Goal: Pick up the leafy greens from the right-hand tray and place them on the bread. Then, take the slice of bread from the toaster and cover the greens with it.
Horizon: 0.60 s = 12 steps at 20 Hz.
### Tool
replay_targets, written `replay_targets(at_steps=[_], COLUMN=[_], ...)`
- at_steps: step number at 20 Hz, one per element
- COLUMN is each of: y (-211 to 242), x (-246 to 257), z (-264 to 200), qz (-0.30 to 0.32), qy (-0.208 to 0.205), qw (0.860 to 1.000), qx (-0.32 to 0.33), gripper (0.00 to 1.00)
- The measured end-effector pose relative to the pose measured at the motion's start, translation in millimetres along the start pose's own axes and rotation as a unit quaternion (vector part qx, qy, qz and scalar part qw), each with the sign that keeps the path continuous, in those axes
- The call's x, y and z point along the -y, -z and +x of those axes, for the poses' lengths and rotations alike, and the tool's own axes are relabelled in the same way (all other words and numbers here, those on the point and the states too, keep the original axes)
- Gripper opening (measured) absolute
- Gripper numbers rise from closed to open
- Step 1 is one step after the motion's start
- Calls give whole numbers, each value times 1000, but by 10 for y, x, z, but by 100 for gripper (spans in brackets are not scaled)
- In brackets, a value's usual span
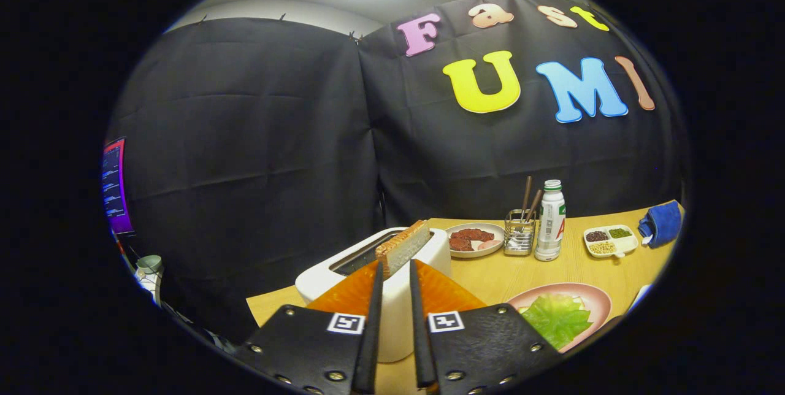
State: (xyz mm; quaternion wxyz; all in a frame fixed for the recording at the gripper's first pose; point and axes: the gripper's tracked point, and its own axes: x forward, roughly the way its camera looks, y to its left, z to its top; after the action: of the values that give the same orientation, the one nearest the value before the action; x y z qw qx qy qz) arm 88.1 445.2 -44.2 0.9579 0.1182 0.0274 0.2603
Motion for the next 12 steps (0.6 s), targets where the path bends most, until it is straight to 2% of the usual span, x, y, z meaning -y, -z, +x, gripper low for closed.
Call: replay_targets(at_steps=[2, 4, 8, 12], y=[-13, 0, 13, 46], x=[-63, -49, -55, -67], z=[76, 183, 347, 442], qz=[8, 12, 9, -29], qy=[3, 8, 21, 27], qw=[1000, 1000, 1000, 999], qx=[0, 4, 10, 18], gripper=[54, 60, 61, 61])
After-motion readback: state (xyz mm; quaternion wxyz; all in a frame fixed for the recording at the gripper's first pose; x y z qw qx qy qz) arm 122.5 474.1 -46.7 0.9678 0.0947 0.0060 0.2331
